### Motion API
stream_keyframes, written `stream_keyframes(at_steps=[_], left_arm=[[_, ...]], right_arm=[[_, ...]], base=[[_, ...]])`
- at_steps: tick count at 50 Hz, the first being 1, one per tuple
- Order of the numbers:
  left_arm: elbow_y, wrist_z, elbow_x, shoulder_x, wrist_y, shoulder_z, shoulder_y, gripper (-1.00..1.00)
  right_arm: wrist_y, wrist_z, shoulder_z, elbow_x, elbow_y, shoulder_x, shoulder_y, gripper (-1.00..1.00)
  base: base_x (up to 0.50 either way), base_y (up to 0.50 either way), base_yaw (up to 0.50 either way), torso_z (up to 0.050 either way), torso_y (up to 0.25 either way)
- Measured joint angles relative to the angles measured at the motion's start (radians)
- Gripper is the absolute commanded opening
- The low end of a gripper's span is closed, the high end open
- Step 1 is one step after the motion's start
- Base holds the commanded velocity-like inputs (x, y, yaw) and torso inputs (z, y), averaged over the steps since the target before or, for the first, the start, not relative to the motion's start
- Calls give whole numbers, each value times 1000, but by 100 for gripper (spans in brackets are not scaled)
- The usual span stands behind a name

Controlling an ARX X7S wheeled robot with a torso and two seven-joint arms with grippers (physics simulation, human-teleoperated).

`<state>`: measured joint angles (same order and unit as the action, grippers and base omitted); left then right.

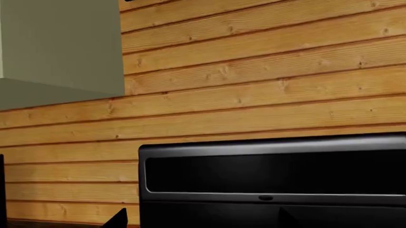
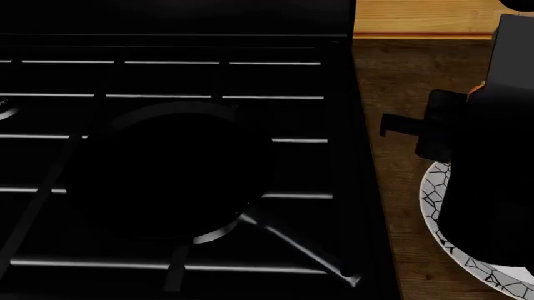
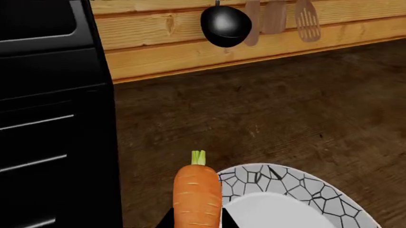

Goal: Pick the carrot from the pan and place it on the plate.

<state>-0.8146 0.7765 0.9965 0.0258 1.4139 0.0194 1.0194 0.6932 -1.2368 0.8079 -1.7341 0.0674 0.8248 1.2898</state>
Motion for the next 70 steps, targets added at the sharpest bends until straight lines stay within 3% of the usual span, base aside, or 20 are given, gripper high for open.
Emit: stream_keyframes(at_steps=[25, 70], left_arm=[[4, -111, -145, 1, -28, -37, -32, 100], [-7, -190, -217, 36, -11, -18, -56, 100]], right_arm=[[1, -69, 8, 0, 50, 144, -92, -100], [-17, 3, 50, 39, -14, 125, -178, -100]], base=[[0, 0, 0, 0, 0], [0, 0, 0, 0, 0]])
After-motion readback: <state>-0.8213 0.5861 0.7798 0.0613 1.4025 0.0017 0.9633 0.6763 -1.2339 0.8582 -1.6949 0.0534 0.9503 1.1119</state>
